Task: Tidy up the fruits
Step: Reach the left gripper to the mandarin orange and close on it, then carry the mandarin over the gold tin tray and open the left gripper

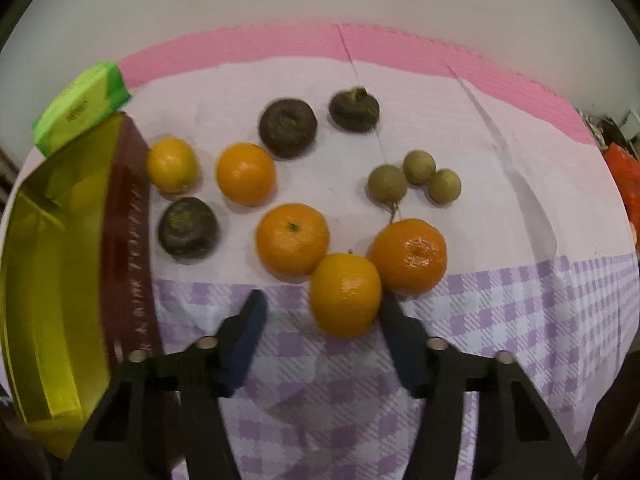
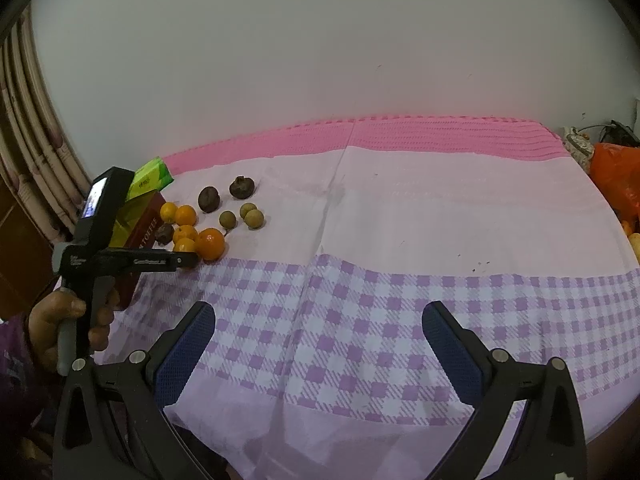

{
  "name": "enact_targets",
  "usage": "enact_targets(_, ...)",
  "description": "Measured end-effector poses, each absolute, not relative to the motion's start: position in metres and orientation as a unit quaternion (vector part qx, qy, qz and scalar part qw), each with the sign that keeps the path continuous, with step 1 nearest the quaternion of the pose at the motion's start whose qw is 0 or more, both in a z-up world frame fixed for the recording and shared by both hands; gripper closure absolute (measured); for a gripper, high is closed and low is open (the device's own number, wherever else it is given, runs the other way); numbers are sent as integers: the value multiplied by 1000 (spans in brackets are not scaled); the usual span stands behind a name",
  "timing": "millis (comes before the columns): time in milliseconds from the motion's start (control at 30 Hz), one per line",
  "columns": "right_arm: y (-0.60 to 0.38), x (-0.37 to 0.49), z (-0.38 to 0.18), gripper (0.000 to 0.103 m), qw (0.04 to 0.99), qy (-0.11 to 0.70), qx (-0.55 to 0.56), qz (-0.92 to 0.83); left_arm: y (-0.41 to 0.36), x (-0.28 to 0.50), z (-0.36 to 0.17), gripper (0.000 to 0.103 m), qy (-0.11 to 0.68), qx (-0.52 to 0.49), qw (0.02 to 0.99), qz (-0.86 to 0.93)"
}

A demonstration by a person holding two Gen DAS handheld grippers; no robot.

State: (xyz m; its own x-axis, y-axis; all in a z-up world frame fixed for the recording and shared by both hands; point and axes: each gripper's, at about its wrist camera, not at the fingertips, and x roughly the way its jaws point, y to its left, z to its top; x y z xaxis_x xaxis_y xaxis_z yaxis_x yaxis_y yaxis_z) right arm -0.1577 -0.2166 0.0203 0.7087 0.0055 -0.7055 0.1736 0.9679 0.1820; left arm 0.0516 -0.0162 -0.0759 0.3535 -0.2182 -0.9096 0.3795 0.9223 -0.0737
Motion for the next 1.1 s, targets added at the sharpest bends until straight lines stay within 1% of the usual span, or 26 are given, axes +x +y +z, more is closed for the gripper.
enact_targets(33, -217, -158, 20, 0, 916, 380, 119, -46, -17, 49, -75, 54, 529, 79, 825, -182)
enact_targets(67, -217, -157, 20, 0, 916, 380, 119, -45, -19, 46, -75, 68, 526, 83, 826, -186)
enact_targets(133, -217, -157, 20, 0, 916, 381, 118, -46, -25, 43, -74, 68, 522, 97, 829, -177)
enact_targets(267, -220, -158, 21, 0, 917, 377, 121, -45, -15, 18, -63, 68, 511, 81, 839, -168)
enact_targets(567, -216, -159, 24, 0, 916, 381, 115, -44, 25, -24, -11, 68, 494, 66, 852, -159)
enact_targets(833, -196, -160, 24, 0, 917, 386, 89, -40, 49, -17, 14, 68, 471, 77, 868, -133)
enact_targets(1100, -185, -160, 16, 0, 914, 398, 72, -35, 91, 8, 15, 68, 467, 73, 876, -90)
